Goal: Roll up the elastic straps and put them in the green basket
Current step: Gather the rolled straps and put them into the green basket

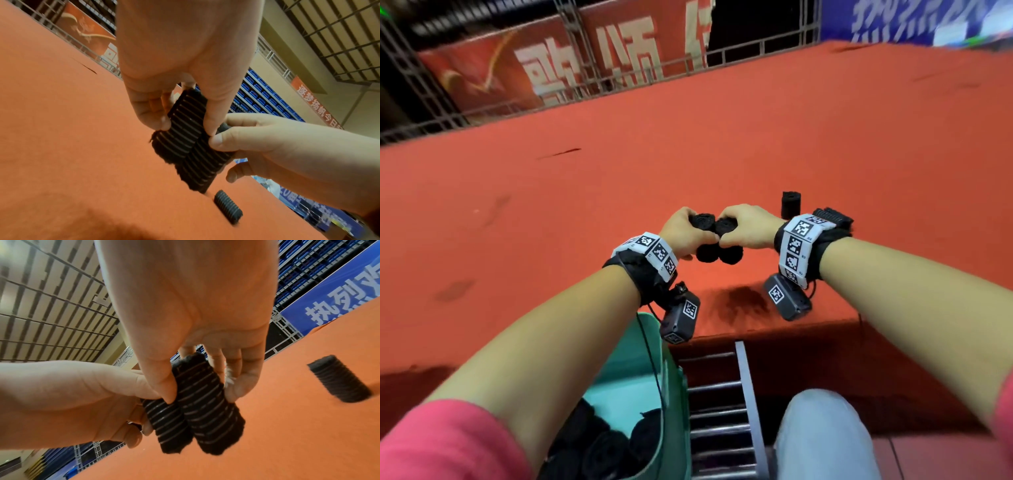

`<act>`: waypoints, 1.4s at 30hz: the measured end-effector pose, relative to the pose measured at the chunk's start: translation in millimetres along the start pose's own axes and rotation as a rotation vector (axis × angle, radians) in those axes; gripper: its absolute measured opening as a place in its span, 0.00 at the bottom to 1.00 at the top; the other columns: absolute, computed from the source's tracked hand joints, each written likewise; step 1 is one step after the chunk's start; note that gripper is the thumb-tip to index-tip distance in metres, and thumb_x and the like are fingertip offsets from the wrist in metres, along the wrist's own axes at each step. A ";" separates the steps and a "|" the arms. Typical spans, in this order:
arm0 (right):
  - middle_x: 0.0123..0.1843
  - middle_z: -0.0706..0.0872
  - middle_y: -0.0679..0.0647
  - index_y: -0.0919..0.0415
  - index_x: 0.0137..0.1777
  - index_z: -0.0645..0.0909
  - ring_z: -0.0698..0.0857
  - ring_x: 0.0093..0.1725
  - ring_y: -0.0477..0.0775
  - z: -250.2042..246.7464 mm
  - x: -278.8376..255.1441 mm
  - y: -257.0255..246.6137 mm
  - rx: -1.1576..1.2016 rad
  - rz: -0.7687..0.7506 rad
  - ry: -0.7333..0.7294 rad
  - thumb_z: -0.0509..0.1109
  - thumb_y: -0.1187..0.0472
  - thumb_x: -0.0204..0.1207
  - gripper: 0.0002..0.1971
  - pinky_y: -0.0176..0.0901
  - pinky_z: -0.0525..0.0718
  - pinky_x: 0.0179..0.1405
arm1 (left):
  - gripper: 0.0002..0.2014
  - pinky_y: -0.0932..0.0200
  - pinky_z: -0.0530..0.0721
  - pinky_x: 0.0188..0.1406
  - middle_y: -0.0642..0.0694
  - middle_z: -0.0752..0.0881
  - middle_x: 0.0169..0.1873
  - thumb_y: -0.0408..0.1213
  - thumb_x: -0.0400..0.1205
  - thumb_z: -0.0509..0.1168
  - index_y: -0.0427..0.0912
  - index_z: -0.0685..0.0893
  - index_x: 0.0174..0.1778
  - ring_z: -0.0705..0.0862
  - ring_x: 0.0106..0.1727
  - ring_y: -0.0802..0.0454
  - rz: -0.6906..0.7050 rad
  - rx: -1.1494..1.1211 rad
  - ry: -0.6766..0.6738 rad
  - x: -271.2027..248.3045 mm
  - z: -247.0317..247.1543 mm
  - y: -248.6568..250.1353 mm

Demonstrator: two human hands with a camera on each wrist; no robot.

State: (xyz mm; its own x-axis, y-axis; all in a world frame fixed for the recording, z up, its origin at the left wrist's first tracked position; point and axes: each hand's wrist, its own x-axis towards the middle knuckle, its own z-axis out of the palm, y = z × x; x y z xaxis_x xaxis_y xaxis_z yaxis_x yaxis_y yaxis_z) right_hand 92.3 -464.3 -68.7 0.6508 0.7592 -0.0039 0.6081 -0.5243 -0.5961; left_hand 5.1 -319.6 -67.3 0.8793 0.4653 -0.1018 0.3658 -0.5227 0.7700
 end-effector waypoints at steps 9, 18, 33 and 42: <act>0.40 0.87 0.59 0.61 0.55 0.81 0.85 0.32 0.57 47.0 -35.1 -122.0 -0.041 -0.102 -0.167 0.75 0.53 0.73 0.15 0.44 0.85 0.28 | 0.21 0.54 0.83 0.27 0.37 0.84 0.42 0.34 0.77 0.74 0.41 0.74 0.62 0.82 0.29 0.46 -0.051 0.123 -0.052 -99.7 -106.3 -44.2; 0.48 0.90 0.61 0.58 0.58 0.81 0.92 0.42 0.62 112.9 -56.7 -203.2 -0.171 -0.140 -0.388 0.76 0.52 0.72 0.18 0.51 0.92 0.37 | 0.16 0.52 0.89 0.31 0.39 0.86 0.39 0.31 0.78 0.74 0.41 0.76 0.58 0.86 0.31 0.42 -0.183 0.211 -0.161 -166.2 -160.7 -110.0; 0.43 0.89 0.57 0.66 0.57 0.86 0.86 0.34 0.54 192.8 -49.1 -216.4 -0.292 -0.073 -0.591 0.77 0.62 0.73 0.14 0.48 0.90 0.39 | 0.20 0.45 0.90 0.43 0.41 0.88 0.45 0.28 0.74 0.76 0.45 0.81 0.59 0.89 0.42 0.41 -0.149 0.518 -0.399 -166.3 -152.4 -181.2; 0.35 0.84 0.52 0.67 0.61 0.86 0.83 0.30 0.50 220.7 -38.9 -203.9 -0.320 -0.039 -0.703 0.79 0.64 0.72 0.18 0.38 0.84 0.26 | 0.15 0.40 0.91 0.44 0.35 0.91 0.49 0.28 0.70 0.78 0.48 0.84 0.47 0.89 0.40 0.43 -0.137 0.581 -0.506 -143.6 -130.3 -208.9</act>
State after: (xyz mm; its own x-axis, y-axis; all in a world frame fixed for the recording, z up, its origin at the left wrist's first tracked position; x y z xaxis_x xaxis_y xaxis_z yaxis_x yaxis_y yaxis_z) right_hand -157.4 -301.8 -124.2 0.2497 0.7896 -0.5606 0.7959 -0.4971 -0.3456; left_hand -237.3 -184.2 -131.5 0.7959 0.2434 -0.5544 0.4594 -0.8392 0.2911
